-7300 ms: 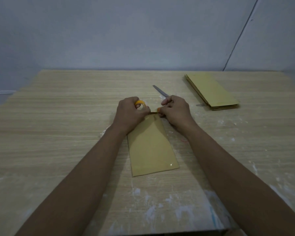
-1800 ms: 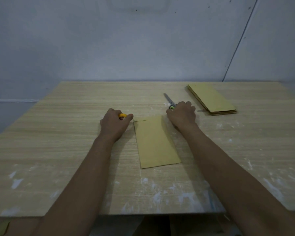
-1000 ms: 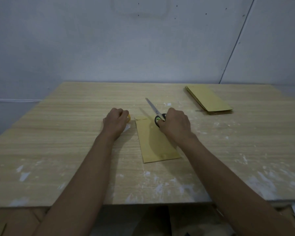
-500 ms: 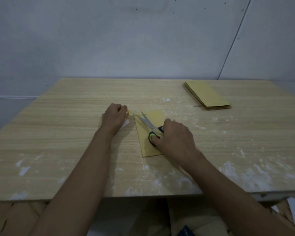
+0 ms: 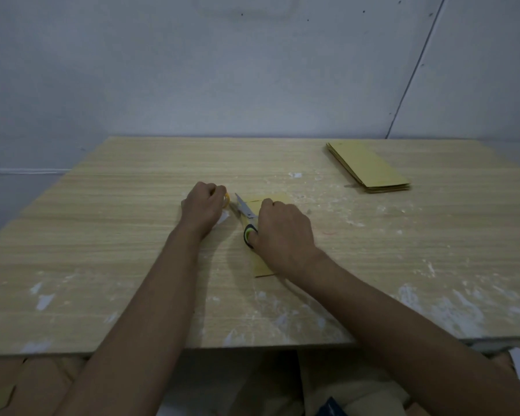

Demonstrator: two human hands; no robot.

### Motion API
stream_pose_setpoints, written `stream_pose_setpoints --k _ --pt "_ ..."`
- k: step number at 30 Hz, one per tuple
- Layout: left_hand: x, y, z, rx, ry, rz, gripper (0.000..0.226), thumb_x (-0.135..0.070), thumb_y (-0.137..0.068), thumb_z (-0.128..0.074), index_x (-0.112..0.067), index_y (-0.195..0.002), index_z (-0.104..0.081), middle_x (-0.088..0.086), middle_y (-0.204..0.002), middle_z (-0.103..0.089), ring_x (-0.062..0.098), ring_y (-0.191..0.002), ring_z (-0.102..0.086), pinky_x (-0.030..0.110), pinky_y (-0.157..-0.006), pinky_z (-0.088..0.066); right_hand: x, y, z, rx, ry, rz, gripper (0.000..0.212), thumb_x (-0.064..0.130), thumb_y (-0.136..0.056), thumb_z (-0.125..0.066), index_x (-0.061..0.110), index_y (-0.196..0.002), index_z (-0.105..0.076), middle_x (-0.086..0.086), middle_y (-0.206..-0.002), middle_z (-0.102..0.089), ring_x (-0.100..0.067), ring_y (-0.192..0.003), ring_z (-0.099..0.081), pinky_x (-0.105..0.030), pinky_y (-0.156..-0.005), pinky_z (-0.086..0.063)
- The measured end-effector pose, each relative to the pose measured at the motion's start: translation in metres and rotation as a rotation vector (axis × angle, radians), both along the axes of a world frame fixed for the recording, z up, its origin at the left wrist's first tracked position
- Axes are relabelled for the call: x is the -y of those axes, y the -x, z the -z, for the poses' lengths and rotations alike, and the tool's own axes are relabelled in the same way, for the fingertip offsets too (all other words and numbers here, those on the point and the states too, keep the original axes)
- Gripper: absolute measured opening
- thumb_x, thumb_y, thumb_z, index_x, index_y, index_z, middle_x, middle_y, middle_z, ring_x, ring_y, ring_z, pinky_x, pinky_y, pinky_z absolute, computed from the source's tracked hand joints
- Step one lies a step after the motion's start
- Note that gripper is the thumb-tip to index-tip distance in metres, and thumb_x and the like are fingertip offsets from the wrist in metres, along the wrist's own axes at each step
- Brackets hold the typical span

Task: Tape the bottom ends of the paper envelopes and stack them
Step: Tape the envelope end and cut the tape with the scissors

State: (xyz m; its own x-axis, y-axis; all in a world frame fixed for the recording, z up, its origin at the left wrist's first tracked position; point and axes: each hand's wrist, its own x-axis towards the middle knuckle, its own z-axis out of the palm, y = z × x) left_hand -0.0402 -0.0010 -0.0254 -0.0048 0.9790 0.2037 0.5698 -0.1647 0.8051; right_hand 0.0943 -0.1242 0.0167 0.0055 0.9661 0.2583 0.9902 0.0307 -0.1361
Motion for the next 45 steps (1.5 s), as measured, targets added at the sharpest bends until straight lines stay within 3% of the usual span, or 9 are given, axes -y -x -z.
stream_pose_setpoints --k 7,13,21,25,30,34,39,42,45 --pt "-0.003 0.003 0.001 0.237 0.07 -0.031 0.041 -0.046 -0.096 -0.042 -0.009 -0.093 -0.059 0.017 -0.108 -0.06 0.035 -0.104 -0.056 0.048 -0.095 -0.045 -0.01 0.001 -0.002 0.035 0.08 -0.073 0.013 0.017 -0.099 -0.048 0.006 -0.106 -0.049 -0.014 -0.107 -0.06 -0.032 -0.096 -0.058 -0.034 -0.066 -0.032" --pt "-0.004 0.0 -0.001 0.351 0.057 -0.026 0.032 -0.045 -0.103 -0.043 -0.023 -0.08 -0.047 0.008 -0.11 -0.048 0.024 -0.099 -0.048 0.038 -0.092 -0.037 -0.019 -0.012 0.002 -0.05 0.128 -0.056 0.056 0.063 -0.083 -0.058 0.012 -0.096 -0.037 -0.006 -0.09 -0.044 -0.028 -0.089 -0.048 -0.034 -0.071 -0.034" --pt "-0.005 0.001 -0.007 0.449 -0.051 -0.086 0.028 -0.02 -0.106 -0.038 -0.022 -0.078 -0.04 0.005 -0.105 -0.036 0.016 -0.1 -0.039 0.022 -0.081 -0.029 -0.019 -0.015 0.02 -0.225 0.026 -0.118 0.053 0.063 -0.082 -0.058 0.014 -0.088 -0.04 0.003 -0.074 -0.035 -0.024 -0.079 -0.043 -0.032 -0.063 -0.03" --pt "-0.015 0.007 -0.008 0.406 -0.167 -0.121 0.018 -0.013 -0.104 -0.043 -0.017 -0.088 -0.051 0.0 -0.096 -0.038 0.02 -0.098 -0.044 0.019 -0.086 -0.029 -0.025 -0.03 0.01 -0.347 -0.054 -0.05 0.044 0.054 -0.087 -0.062 0.013 -0.088 -0.045 0.003 -0.075 -0.043 -0.016 -0.069 -0.041 -0.025 -0.05 -0.023" --pt "-0.028 -0.003 -0.002 0.292 -0.208 0.061 0.015 -0.023 -0.099 -0.06 -0.008 -0.099 -0.065 0.016 -0.1 -0.062 0.011 -0.079 -0.052 0.018 -0.068 -0.039 -0.059 -0.064 0.004 -0.404 -0.099 0.13 0.038 0.045 -0.085 -0.069 0.009 -0.086 -0.058 -0.005 -0.081 -0.056 -0.022 -0.075 -0.053 -0.029 -0.051 -0.027" --pt "-0.039 -0.028 -0.01 0.214 -0.163 0.162 0.01 -0.023 -0.094 -0.067 -0.014 -0.091 -0.071 -0.002 -0.081 -0.066 0.006 -0.068 -0.055 0.024 -0.062 -0.041 -0.097 -0.091 0.009 -0.422 -0.057 0.251 0.035 0.037 -0.081 -0.076 0.006 -0.075 -0.06 -0.009 -0.074 -0.058 -0.025 -0.067 -0.055 -0.026 -0.043 -0.023" --pt "-0.065 -0.061 -0.02 0.106 -0.131 0.175 0.003 -0.022 -0.092 -0.069 -0.02 -0.091 -0.071 -0.001 -0.087 -0.067 0.011 -0.08 -0.06 0.004 -0.061 -0.039 -0.133 -0.102 0.013 -0.436 -0.047 0.273 0.027 0.027 -0.084 -0.075 0.001 -0.087 -0.068 -0.014 -0.083 -0.064 -0.03 -0.078 -0.062 -0.026 -0.051 -0.038" --pt "-0.081 -0.074 -0.011 0.142 -0.041 0.188 0.007 -0.024 -0.089 -0.072 -0.017 -0.09 -0.074 0.001 -0.085 -0.069 0.021 -0.084 -0.065 0.027 -0.08 -0.056 -0.148 -0.103 0.013 -0.444 -0.044 0.258 0.026 0.025 -0.085 -0.074 0.001 -0.093 -0.068 -0.017 -0.095 -0.065 -0.032 -0.086 -0.062 -0.032 -0.062 -0.046" --pt "-0.089 -0.076 -0.002 0.031 -0.02 0.155 0.016 -0.035 -0.088 -0.073 -0.022 -0.098 -0.076 -0.002 -0.093 -0.073 0.019 -0.093 -0.067 0.045 -0.089 -0.054 -0.152 -0.103 0.011 -0.373 -0.025 0.236 0.026 0.025 -0.09 -0.069 0.0 -0.096 -0.064 -0.018 -0.099 -0.061 -0.034 -0.09 -0.059 -0.032 -0.062 -0.038"
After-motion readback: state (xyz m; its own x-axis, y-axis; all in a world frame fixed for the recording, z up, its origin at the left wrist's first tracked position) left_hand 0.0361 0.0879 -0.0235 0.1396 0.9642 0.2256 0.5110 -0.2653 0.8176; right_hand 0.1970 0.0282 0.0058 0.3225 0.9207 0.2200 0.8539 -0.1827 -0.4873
